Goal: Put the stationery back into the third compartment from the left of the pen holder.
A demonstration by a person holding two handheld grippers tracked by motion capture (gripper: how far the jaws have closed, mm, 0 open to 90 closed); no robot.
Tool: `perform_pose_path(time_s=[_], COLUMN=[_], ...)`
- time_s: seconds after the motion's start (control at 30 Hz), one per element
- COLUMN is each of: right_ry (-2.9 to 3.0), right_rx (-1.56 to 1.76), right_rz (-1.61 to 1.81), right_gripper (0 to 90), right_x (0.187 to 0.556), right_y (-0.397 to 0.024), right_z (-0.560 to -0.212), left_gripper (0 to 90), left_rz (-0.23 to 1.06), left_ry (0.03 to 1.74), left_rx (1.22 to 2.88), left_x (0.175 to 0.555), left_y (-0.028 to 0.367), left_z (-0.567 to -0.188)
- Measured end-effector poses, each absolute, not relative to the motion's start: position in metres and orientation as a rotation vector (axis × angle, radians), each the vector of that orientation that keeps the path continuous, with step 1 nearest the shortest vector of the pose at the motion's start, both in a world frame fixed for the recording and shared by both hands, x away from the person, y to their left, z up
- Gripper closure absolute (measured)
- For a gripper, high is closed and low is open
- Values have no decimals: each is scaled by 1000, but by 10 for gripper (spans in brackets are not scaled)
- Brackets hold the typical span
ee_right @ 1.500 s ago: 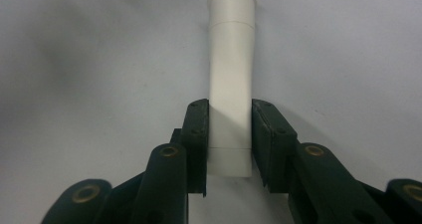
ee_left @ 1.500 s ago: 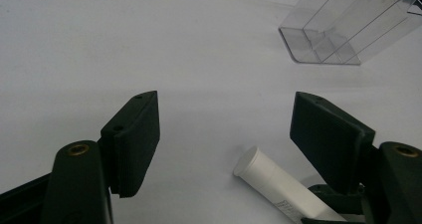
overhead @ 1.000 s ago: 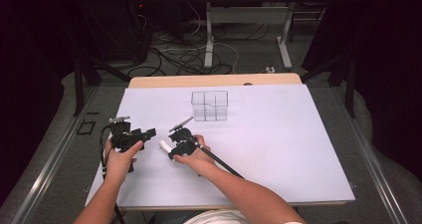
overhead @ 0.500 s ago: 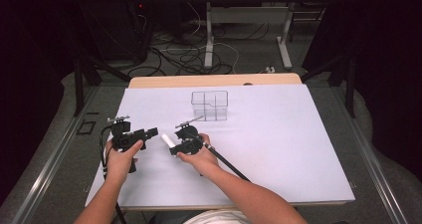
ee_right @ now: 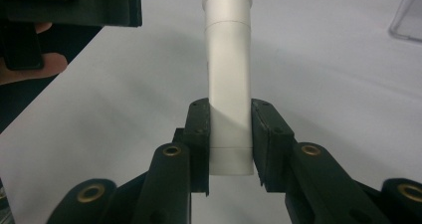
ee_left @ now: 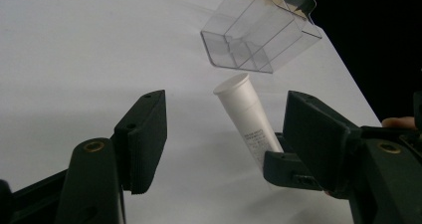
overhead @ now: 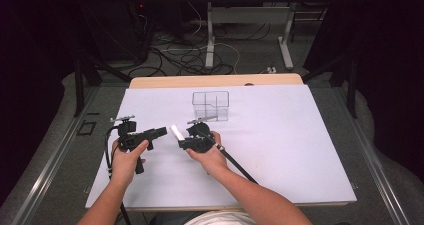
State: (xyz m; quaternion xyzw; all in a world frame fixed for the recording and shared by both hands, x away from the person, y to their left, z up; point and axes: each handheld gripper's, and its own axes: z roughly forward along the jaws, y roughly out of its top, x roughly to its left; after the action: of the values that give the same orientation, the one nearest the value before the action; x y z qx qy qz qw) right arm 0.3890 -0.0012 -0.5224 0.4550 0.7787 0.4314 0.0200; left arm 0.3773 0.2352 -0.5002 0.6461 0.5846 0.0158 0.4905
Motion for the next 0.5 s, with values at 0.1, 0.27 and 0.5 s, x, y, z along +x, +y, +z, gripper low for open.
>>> perform_pose_path(time_s=[0.1, 0.27, 0.5], right_ry=[2379, 2331, 2295], right_rx=[1388, 1358, 1328], right_rz=[1366, 1400, 1412], right_gripper=[712, 712, 712], right_x=[387, 383, 377], right_y=[-5, -10, -19], right_z=[-519, -513, -506], left_gripper=[340, 334, 340], left_rz=[59, 81, 30], left_ry=[1399, 1369, 1368], left_rx=[1577, 1567, 1551], left_x=[376, 374, 372], left_y=[229, 223, 218], left_z=[-497, -490, -487])
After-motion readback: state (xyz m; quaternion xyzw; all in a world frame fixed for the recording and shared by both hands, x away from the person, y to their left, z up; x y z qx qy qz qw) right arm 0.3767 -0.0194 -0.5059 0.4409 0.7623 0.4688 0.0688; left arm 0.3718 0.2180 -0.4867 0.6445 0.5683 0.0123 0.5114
